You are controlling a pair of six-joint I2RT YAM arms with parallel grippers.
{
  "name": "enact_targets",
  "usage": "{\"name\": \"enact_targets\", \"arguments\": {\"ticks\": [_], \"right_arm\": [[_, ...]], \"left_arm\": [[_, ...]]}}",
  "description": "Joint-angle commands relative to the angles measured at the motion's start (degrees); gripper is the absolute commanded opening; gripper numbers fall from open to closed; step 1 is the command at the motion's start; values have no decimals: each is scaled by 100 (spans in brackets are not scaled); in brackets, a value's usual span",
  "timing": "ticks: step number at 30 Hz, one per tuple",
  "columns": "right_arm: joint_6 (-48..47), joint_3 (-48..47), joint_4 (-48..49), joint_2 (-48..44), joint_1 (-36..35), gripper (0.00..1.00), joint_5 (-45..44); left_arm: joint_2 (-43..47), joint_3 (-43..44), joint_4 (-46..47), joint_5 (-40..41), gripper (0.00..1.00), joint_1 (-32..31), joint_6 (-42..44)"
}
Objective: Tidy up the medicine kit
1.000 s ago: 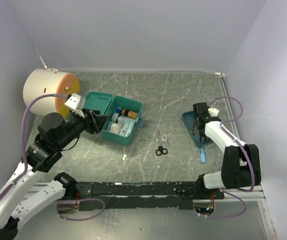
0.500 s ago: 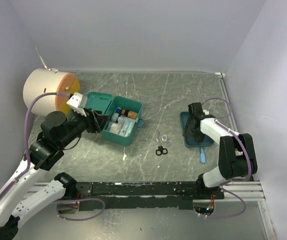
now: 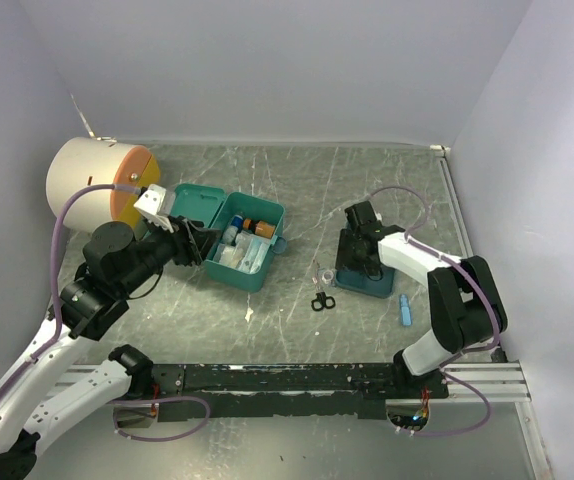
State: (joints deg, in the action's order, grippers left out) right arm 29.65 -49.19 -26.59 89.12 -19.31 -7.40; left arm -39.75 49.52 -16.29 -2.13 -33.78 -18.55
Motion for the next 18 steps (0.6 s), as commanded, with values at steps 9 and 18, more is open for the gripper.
{"name": "enact_targets", "arguments": {"ticks": [9,18], "right_arm": [[-48,-399,88,-409,-331,57,-442],[410,-522,-684,-1417,-1038,57,-555]], "left_arm": [[125,48,4,348,61,18,-121],[150,60,-61,494,61,18,-174]]}}
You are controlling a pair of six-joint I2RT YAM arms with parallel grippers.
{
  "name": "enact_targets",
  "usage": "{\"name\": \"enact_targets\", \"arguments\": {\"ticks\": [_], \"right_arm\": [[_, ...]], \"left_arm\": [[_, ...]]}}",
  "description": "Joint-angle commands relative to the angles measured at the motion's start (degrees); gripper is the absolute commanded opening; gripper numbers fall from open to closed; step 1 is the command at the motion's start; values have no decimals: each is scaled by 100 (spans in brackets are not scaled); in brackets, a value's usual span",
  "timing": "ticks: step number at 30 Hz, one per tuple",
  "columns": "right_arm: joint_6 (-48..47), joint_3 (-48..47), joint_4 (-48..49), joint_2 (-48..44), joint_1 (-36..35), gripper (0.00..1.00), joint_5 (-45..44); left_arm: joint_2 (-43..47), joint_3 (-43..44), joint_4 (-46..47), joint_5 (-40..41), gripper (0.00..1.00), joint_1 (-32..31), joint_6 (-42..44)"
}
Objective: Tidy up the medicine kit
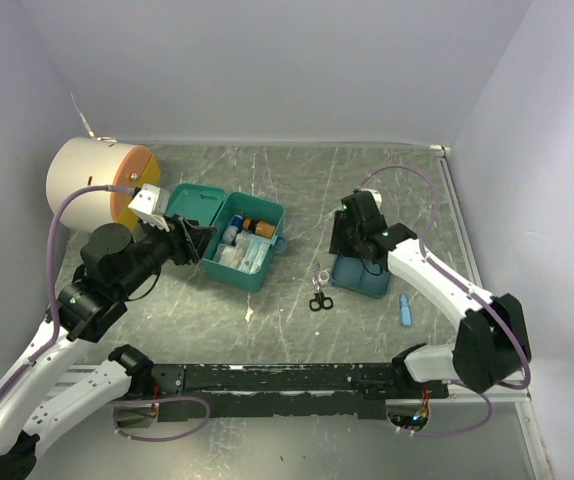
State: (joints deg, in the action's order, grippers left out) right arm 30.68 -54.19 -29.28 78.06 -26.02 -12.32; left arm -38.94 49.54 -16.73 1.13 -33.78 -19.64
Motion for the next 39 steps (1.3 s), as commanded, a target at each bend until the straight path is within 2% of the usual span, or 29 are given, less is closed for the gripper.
{"name": "enact_targets", "arguments": {"ticks": [1,5,8,10,14,19,27,29,33,36,39], "right_arm": [[383,32,-445,-370,-495,57,-42],[761,438,-351,-595,-908,55,-81],[945,765,-77,-654,-1103,43,-11],[1018,971,134,-652,-1177,40,-49],[979,1325,644,-563,-1223,40,-148],[843,1526,1122,-240,-1239,45,-251],[673,1646,1662,171,-1250,39,-316],[632,1674,1720,235,-1248,36,-354],[436,1691,1842,319,-1250,18,-274],[360,1688,1927,323,-1248,9,-200],[320,1639,1968,265,-1255,2,-99]], "left_arm": [[84,52,0,162,61,16,-73],[160,-2,75,107,61,18,-93],[210,-50,155,118,61,14,-154],[221,-104,237,95,61,16,-183],[202,-112,258,33,61,21,-198],[205,-137,258,57,61,18,-190],[81,-89,162,213,61,17,-148],[54,-102,170,230,61,24,-154],[-10,-89,148,282,60,16,-135],[-51,-77,127,332,60,17,-136],[-75,-68,109,364,60,19,-119]]}}
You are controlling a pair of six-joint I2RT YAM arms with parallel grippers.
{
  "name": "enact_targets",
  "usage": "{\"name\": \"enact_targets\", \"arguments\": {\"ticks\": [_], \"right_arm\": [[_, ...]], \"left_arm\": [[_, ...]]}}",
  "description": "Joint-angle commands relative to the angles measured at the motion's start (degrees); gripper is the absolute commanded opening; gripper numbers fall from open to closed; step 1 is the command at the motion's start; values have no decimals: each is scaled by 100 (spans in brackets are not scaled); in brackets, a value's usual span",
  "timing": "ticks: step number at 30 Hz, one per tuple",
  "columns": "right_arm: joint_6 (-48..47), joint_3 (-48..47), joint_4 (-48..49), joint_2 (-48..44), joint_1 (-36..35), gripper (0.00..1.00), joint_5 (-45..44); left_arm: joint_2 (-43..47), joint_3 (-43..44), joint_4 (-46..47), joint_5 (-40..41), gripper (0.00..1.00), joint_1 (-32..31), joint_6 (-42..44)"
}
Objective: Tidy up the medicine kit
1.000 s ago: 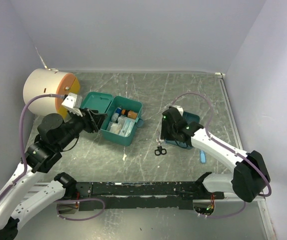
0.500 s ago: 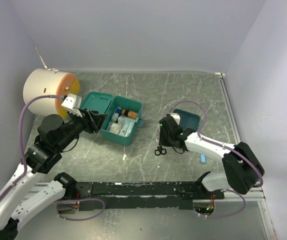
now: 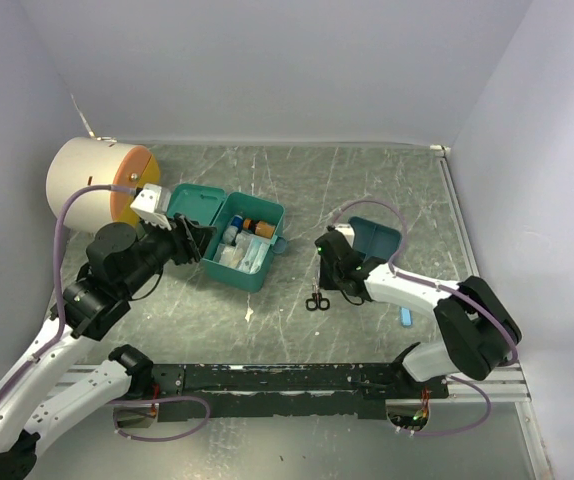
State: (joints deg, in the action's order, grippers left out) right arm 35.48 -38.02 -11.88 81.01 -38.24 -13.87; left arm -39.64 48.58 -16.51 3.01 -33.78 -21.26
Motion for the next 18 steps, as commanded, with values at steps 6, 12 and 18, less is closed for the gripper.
{"name": "enact_targets", "arguments": {"ticks": [6,12,18], "right_arm": [[-150,-140,229,-449,-18,0,312],[-65,-273,29,-1054,-17,0,-121],[-20,-442,-385,-1207,182,0,-1279]], "left_arm": [[27,19,76,265,60,16,60],[39,10,73,291,60,16,51],[19,7,69,278,60,14,17]]}}
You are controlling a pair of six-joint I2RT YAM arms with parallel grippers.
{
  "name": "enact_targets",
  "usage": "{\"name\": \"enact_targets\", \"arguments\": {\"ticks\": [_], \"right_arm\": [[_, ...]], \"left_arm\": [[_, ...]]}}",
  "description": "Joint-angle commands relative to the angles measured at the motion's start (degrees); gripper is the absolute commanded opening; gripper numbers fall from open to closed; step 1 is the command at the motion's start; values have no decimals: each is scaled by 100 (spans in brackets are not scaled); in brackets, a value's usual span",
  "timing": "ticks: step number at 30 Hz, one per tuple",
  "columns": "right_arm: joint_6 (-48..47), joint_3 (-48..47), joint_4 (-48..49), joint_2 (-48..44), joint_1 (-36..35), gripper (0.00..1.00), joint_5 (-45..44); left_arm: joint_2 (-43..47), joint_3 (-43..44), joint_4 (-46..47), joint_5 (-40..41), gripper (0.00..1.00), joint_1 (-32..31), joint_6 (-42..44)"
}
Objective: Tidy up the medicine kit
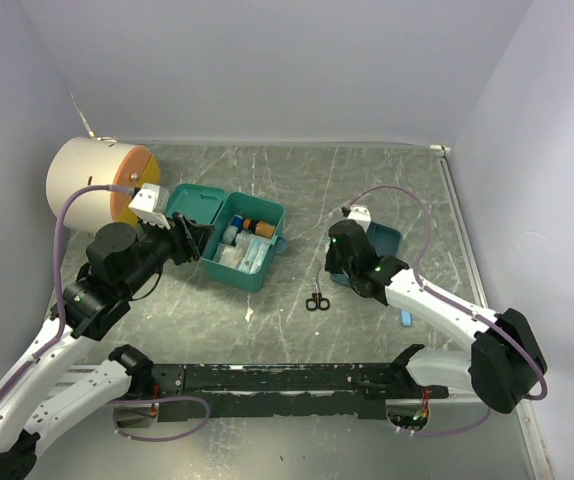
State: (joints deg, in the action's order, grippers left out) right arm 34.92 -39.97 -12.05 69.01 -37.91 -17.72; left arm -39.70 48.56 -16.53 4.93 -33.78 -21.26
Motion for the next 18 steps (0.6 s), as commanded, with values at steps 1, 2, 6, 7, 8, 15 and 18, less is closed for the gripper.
{"name": "enact_targets", "arguments": {"ticks": [1,2,6,7,8,15,18], "right_arm": [[15,-321,-428,50,239,0,-968],[-11,-372,-466,143,325,0,-993],[69,-646,-637,535,815,0,-881],[109,-712,-721,654,857,0,-908],[152,-755,-777,751,886,0,-935],[60,-924,-575,1355,1245,0,-934],[-83,-1117,-476,1698,1445,0,-915]], "left_arm": [[29,13,74,81,60,20,16],[25,6,92,74,60,15,9],[9,12,98,52,60,23,7],[2,10,91,58,60,27,7],[13,12,87,65,60,19,7],[-8,-4,115,35,60,19,-8],[-28,4,115,17,60,13,-6]]}}
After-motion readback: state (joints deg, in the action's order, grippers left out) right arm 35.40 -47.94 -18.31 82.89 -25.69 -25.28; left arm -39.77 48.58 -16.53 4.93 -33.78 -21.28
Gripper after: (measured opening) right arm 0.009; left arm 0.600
